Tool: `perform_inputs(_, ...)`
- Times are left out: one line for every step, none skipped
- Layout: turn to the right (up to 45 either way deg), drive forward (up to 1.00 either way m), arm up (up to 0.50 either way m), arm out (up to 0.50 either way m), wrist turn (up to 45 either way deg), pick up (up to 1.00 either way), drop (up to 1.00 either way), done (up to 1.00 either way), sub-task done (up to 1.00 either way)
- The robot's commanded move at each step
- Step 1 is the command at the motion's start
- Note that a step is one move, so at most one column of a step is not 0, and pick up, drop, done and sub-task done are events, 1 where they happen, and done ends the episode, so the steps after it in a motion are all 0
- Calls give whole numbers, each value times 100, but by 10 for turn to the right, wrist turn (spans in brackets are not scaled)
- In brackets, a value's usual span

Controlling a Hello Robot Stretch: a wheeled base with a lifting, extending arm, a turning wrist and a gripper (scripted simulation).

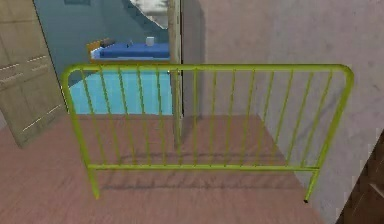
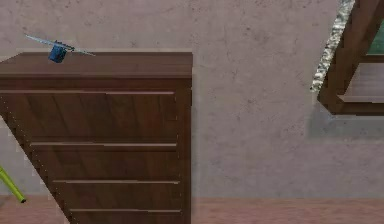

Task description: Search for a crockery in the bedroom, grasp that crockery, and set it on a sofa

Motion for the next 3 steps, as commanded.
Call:
perform_inputs(-120,0,0,0,0,0,0,0,0)
perform_inputs(0,60,0,0,0,0,0,0,0)
perform_inputs(-450,0,0,0,0,0,0,0,0)
